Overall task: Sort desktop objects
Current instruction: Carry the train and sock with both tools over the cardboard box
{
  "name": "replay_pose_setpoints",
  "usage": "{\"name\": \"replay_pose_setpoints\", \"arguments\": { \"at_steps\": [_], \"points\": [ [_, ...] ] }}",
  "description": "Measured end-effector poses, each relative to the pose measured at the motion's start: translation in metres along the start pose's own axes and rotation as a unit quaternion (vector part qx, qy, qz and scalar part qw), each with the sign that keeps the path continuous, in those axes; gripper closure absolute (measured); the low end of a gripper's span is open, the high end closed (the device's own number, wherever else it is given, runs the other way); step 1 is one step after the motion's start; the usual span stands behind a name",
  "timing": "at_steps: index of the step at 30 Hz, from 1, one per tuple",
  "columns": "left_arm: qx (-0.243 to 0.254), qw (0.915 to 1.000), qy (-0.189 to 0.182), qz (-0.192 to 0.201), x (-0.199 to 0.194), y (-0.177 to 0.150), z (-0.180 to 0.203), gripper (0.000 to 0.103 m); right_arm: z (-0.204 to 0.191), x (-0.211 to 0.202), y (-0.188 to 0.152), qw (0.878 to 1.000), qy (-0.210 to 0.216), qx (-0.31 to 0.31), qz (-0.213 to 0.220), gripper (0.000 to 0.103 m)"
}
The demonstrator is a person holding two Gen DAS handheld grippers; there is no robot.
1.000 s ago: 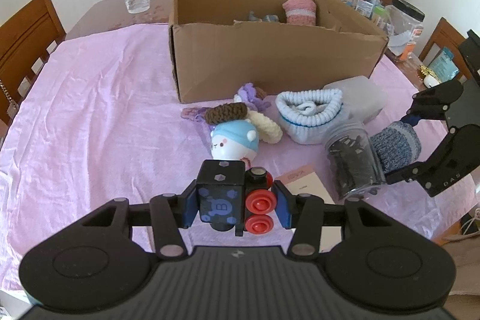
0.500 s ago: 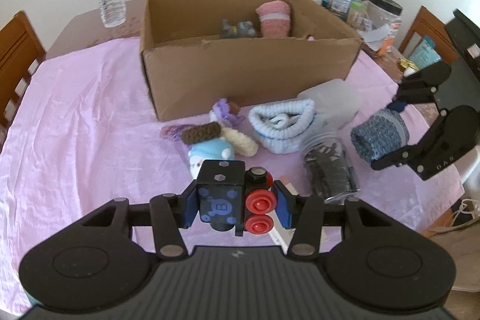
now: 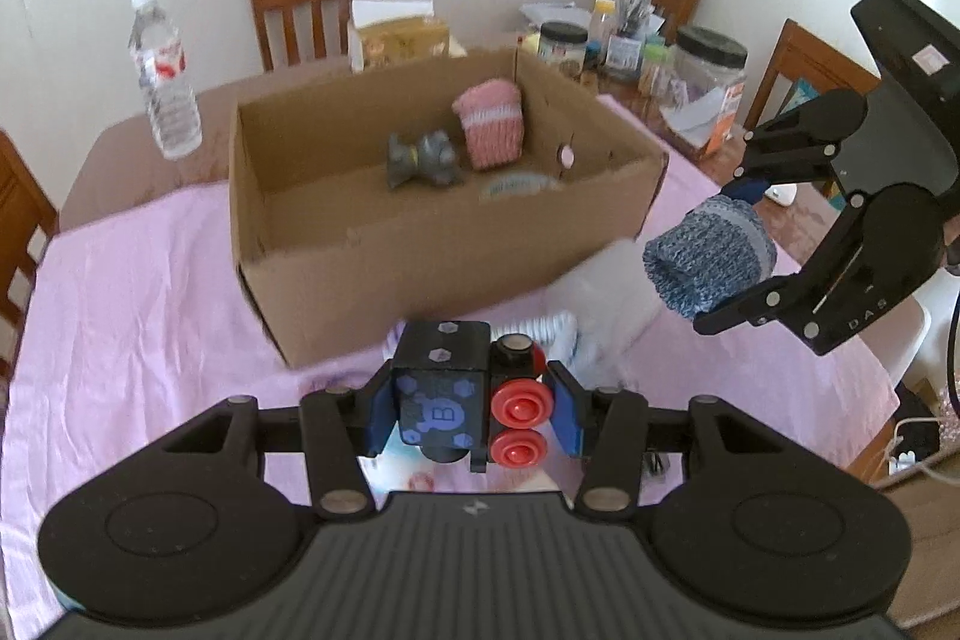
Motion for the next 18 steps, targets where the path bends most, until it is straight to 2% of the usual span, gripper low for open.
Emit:
{"name": "replay_pose_setpoints", "arguments": {
  "at_steps": [14, 18],
  "points": [
    [0.039, 0.9987, -0.006, 0.032, 0.008, 0.071, -0.01, 0.054, 0.018, -0.037, 0.055, 0.998, -0.031, -0.036, 0.052, 0.031],
    [0.045, 0.9983, -0.003, 0.037, 0.017, 0.087, -0.015, 0.053, 0.033, -0.04, 0.069, 0.997, -0.041, -0.025, 0.062, 0.031]
  ]
}}
Point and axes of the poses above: each gripper's, at about its wrist camera, not at the fingertips, and x roughly the way its jaws point, z to its right, y to its top, the point moved 8 cm from there along x, roughly the way its jaws point, and after that the axes turned 4 degrees about -z, right-handed, at the moved point
